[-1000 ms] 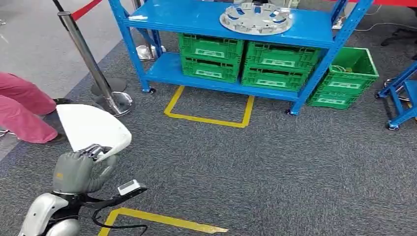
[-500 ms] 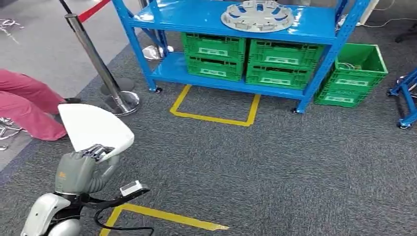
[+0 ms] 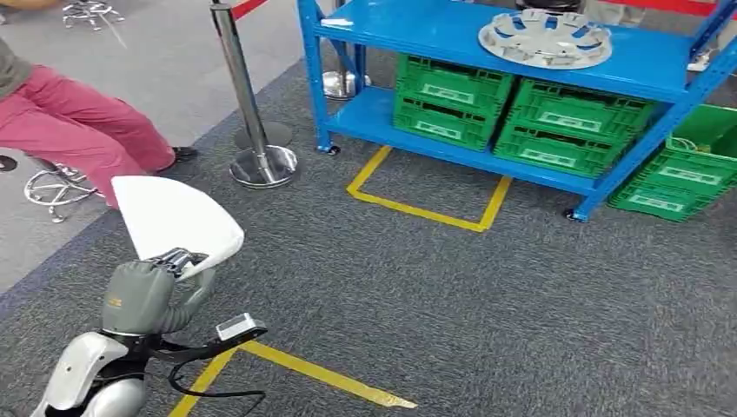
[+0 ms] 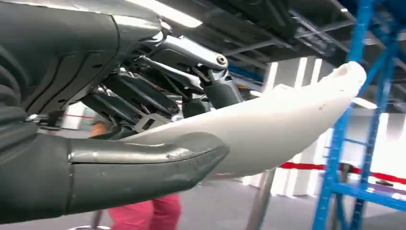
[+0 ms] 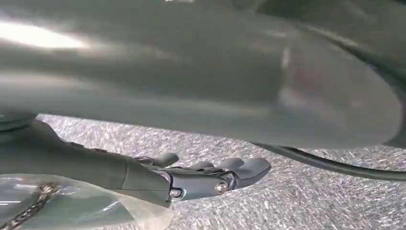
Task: Take the parts from the cabinet and place them on the table.
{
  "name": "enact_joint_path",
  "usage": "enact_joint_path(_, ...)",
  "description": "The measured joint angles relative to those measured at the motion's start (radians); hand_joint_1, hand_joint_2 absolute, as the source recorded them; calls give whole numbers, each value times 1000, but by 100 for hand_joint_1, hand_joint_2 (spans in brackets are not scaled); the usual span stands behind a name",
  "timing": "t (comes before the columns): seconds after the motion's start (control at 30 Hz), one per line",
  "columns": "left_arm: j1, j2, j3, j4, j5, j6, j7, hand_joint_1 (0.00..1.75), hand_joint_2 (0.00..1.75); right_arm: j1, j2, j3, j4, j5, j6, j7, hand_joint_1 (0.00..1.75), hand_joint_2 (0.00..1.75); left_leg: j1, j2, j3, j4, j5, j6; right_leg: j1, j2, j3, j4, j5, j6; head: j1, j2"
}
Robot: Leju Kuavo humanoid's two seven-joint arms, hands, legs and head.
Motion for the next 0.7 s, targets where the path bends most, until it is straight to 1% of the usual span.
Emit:
enact_joint_path(0.03, -1, 0, -1, 0, 0, 0, 0, 175, 175, 1, -1, 0, -1, 0, 0, 5, 0, 0, 1, -13, 0, 2, 0, -1, -2, 5, 34, -74, 44, -1, 0, 0)
enact_joint_path(0.07, -1, 0, -3, 0, 0, 0, 0, 175, 175, 1, -3, 0, -2, 2, 0, 11, 0, 0, 1, -27, 1, 5, -1, -4, -6, 29, 84, -182, 98, -3, 0, 0)
enact_joint_path(0.1, -1, 0, -4, 0, 0, 0, 0, 175, 175, 4, -3, 1, -4, 7, 0, 19, 0, 0, 2, -36, -2, 6, -2, -8, -12, 86, 111, -240, 102, -4, 0, 0)
enact_joint_path(0.13, -5, -1, -4, 0, 0, 0, 0, 175, 175, 4, -3, 2, -5, 8, 1, 26, 0, 0, -3, -49, -11, 15, -1, -16, -18, 122, 116, -258, 97, -4, -1, 0)
enact_joint_path(0.17, -8, -1, -4, 0, 0, -1, 0, 175, 175, 5, -3, 3, -8, 9, 1, 34, 0, 0, 2, -63, -22, 17, 6, -25, -15, 107, 125, -259, 93, -8, -3, 0)
enact_joint_path(0.2, -7, -1, -5, 1, 0, -2, 0, 175, 175, 6, -3, 3, -13, 7, 1, 45, 0, 0, 6, -76, -28, 16, 10, -33, -12, 97, 123, -258, 94, -11, -1, 0)
enact_joint_path(0.23, -7, -1, -6, 1, 0, -3, 0, 175, 175, 7, -3, 3, -18, 3, 2, 51, 0, 0, 9, -91, -31, 14, 15, -41, -9, 84, 123, -259, 96, -16, -2, 0)
enact_joint_path(0.27, -7, 0, -7, 0, 0, -3, 0, 175, 175, 8, -2, 3, -23, -2, 3, 60, 0, 0, 8, -104, -33, 16, 14, -46, -17, 67, 125, -269, 101, -25, -2, 0)
enact_joint_path(0.3, -6, -2, -8, 0, 0, -3, 0, 175, 175, 8, -2, 3, -28, -6, 3, 65, 0, 0, 4, -50, -41, 32, -3, -49, -17, 50, 128, -272, 104, -30, -2, 0)
enact_joint_path(0.33, -12, -2, -10, 0, -1, -3, 0, 175, 175, 9, -4, 2, -31, -15, 3, 73, 0, 0, 5, 0, -63, 81, -37, -55, -16, 36, 128, -273, 104, -38, -16, 0)
enact_joint_path(0.37, -15, -2, -10, 0, -1, -4, 0, 175, 175, 10, -4, 0, -33, -22, 3, 79, 0, 0, 8, 24, -101, 164, -80, -61, -14, 18, 127, -273, 103, -39, -15, 0)
enact_joint_path(0.4, -15, -3, -11, 0, -1, -4, 0, 175, 175, 11, -4, -2, -35, -27, 4, 82, 0, 0, 11, 32, -137, 244, -115, -65, -13, 1, 127, -273, 102, -40, -16, 0)
enact_joint_path(0.43, -14, -3, -12, 0, -1, -5, 0, 175, 175, 12, -4, -4, -36, -33, 4, 85, 0, 0, 13, 34, -165, 307, -135, -68, -12, -16, 125, -273, 102, -41, -16, 0)
enact_joint_path(0.47, -13, -3, -13, 1, -1, -6, 0, 175, 175, 12, -4, -6, -39, -37, 5, 90, 0, 0, 15, 34, -171, 323, -131, -70, -11, -31, 125, -273, 101, -41, -16, 0)
enact_joint_path(0.5, -12, -3, -13, 1, -1, -6, 0, 175, 175, 11, -4, -8, -40, -39, 5, 91, 0, 0, 15, 35, -154, 295, -104, -69, -11, -46, 126, -273, 101, -40, -16, 0)
enact_joint_path(0.53, -12, -3, -13, 1, -1, -8, 0, 175, 175, 10, -5, -11, -42, -40, 6, 92, 0, 0, 15, 39, -118, 230, -66, -67, -11, -59, 127, -273, 100, -39, -16, 0)
enact_joint_path(0.57, -13, -3, -13, 1, -1, -9, 0, 175, 175, 9, -5, -12, -46, -43, 6, 92, 0, 0, 13, 54, -62, 130, -20, -62, -10, -71, 130, -273, 99, -37, -16, 0)
enact_joint_path(0.6, -13, -3, -13, 0, -1, -9, 0, 175, 175, 8, -5, -13, -49, -46, 7, 92, 0, 0, 9, 92, -13, 45, 6, -54, -8, -82, 133, -273, 97, -34, -16, 0)
enact_joint_path(0.63, -16, -3, -13, 0, -1, -9, 0, 175, 175, 9, -5, -15, -50, -47, 8, 92, 0, 0, -5, 129, 0, 15, -12, -49, 0, -91, 133, -270, 93, -28, -16, 0)
enact_joint_path(0.67, -18, -3, -14, 0, -1, -9, 0, 175, 175, 10, -6, -20, -50, -53, 10, 91, 0, 0, -3, 121, -5, 13, -11, -41, 1, -100, 131, -269, 93, -24, -15, 0)
enact_joint_path(0.7, -16, -3, -14, 1, -1, -9, 0, 175, 175, 7, -6, -23, -52, -55, 13, 91, 0, 0, -4, 111, -9, 13, -10, -38, 2, -111, 132, -271, 93, -20, -15, 0)
